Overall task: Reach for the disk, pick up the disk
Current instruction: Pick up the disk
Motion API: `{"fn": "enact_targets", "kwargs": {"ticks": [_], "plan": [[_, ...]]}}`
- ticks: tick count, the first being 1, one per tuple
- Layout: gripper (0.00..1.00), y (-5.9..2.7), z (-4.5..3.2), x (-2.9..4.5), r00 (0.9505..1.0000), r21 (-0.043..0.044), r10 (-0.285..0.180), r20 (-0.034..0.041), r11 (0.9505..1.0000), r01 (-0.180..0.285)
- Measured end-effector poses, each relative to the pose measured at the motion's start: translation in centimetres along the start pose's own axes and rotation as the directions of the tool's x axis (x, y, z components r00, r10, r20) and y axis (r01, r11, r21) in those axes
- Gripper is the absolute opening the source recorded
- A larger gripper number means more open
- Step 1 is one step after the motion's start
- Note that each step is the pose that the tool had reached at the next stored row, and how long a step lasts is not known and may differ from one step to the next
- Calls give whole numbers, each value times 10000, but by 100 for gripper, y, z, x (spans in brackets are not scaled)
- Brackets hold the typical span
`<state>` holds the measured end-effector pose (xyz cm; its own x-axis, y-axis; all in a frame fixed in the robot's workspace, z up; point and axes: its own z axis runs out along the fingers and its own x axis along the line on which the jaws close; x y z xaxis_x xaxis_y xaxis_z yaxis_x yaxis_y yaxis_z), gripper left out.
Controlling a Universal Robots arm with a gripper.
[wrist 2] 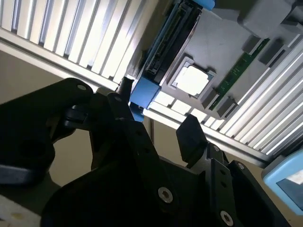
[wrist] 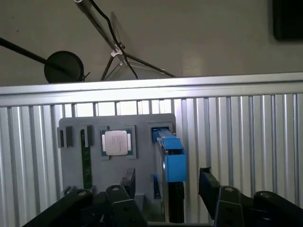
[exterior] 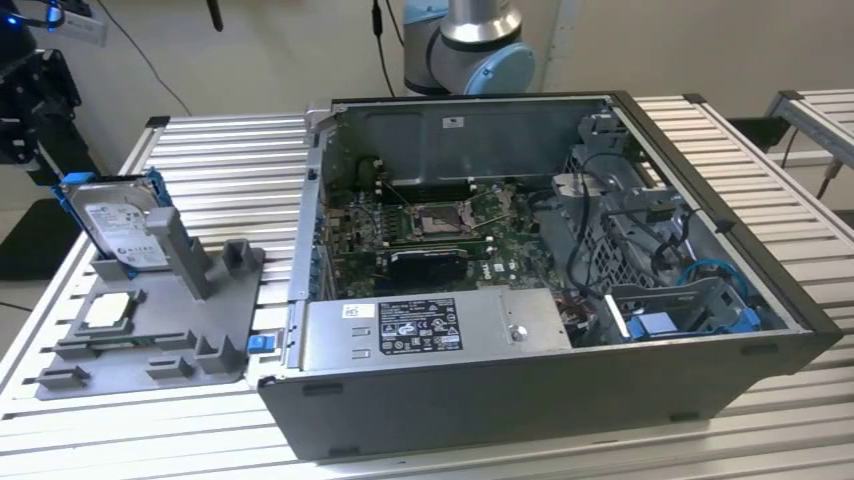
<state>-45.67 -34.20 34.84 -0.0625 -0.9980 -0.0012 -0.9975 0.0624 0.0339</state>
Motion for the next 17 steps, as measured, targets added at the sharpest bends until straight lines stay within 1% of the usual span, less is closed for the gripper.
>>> {"fn": "enact_targets", "kwargs": {"ticks": [4,6,17], "plan": [[100,0,1,-1,10000,-1,-21,-1,10000,21],[100,-1,19,-2,10000,1,-23,-1,10000,23],[100,-7,214,-34,10000,0,-22,0,10000,22]]}}
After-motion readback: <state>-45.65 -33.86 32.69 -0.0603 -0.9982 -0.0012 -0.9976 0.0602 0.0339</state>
